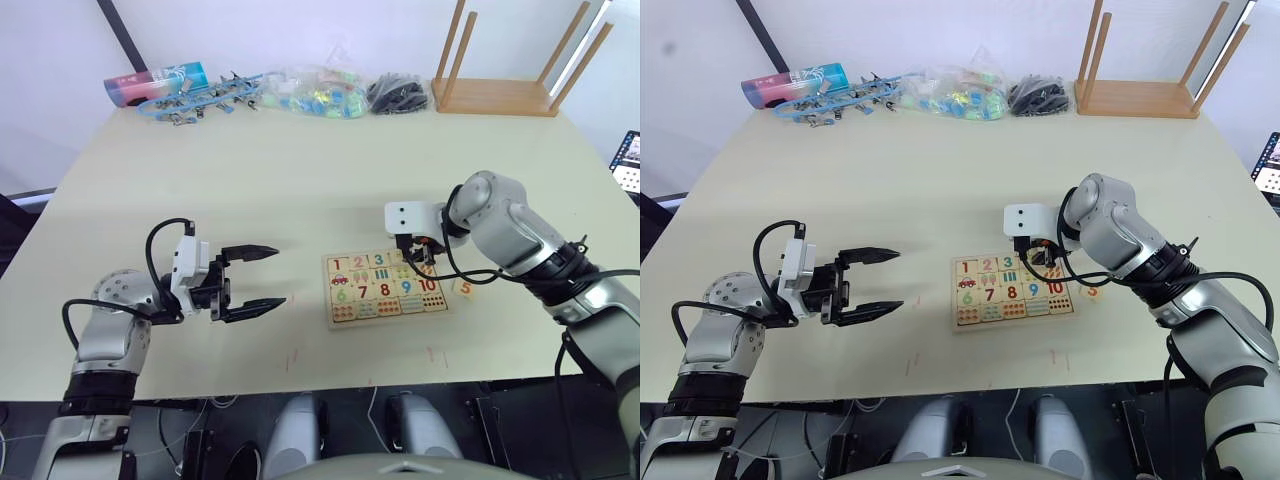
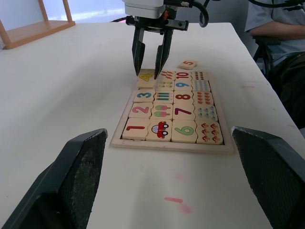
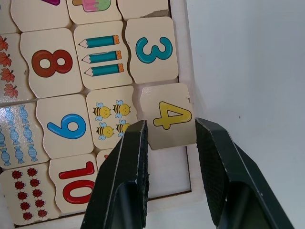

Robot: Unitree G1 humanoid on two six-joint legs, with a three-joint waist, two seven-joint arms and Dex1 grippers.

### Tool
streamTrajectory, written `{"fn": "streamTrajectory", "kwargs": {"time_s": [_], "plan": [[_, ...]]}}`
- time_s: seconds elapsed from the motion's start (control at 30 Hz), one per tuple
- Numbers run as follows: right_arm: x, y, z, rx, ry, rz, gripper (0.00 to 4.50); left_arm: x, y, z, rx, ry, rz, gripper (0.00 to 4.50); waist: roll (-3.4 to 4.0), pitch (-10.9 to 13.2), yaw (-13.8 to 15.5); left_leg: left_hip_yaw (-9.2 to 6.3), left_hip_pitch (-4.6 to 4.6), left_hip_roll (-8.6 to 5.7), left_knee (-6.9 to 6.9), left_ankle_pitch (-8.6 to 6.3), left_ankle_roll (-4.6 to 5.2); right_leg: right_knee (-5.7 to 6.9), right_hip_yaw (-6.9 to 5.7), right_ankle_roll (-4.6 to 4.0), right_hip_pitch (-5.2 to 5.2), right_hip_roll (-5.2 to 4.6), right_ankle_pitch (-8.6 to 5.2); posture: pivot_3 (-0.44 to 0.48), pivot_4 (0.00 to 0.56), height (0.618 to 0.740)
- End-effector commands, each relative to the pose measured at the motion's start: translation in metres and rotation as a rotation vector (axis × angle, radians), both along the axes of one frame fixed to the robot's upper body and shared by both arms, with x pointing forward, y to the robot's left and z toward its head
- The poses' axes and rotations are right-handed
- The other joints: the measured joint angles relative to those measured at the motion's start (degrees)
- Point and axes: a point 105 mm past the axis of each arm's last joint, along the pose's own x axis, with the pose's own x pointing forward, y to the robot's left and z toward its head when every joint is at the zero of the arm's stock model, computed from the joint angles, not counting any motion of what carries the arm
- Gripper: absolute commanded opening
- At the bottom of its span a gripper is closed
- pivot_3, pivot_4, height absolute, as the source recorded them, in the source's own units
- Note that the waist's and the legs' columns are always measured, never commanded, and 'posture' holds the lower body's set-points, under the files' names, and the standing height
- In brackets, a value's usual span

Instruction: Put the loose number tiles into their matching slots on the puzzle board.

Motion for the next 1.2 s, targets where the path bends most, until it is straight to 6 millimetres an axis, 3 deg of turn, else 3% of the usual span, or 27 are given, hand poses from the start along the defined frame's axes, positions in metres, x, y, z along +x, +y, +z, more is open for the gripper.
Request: {"fn": "streamTrajectory", "kwargs": {"time_s": [0.03,1.2], "plan": [[0.0001,-0.0002,0.0090,-0.005,-0.027,0.018,0.92,-0.0020,-0.0014,0.0079,0.007,-0.041,-0.015,4.50,0.00,0.0,0.0,0.00,0.00,0.00,0.00,0.00,0.00,0.00,0.00,0.00,0.00,0.00,0.00,0.000,0.150,0.737],[-0.0023,0.0024,-0.0005,-0.006,-0.010,0.026,0.92,-0.0016,-0.0024,0.0071,0.005,-0.032,-0.018,4.50,0.00,0.0,0.0,0.00,0.00,0.02,-0.01,0.00,0.00,-0.01,0.00,-0.01,0.00,-0.01,0.00,0.000,0.150,0.737]]}}
